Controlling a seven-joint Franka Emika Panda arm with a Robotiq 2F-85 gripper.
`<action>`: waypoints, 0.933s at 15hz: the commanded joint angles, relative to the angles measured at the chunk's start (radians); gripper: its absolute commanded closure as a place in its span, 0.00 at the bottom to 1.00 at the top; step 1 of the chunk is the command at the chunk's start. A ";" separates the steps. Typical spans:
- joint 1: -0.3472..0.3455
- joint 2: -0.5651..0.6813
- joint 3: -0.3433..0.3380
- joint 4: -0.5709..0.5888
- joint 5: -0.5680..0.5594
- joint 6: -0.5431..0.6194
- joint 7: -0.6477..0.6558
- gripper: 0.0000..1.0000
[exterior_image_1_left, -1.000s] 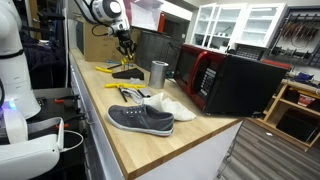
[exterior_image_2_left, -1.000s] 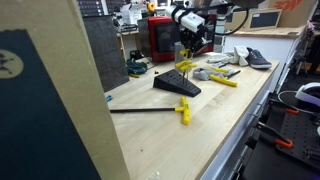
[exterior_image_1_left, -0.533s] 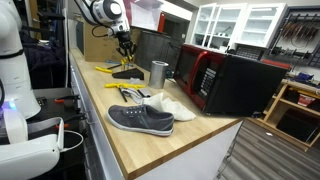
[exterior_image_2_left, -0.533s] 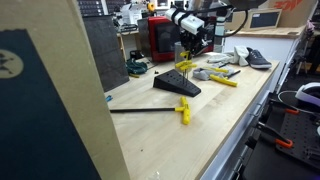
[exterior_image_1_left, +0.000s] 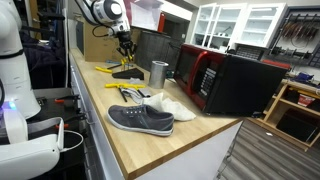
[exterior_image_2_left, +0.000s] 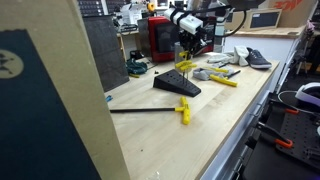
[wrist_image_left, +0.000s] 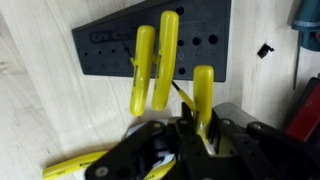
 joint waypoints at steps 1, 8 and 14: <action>0.001 0.021 0.012 0.010 -0.019 0.056 0.119 0.96; 0.011 0.036 0.014 0.016 -0.023 0.062 0.146 0.96; 0.023 0.054 0.010 0.029 -0.025 0.067 0.164 0.96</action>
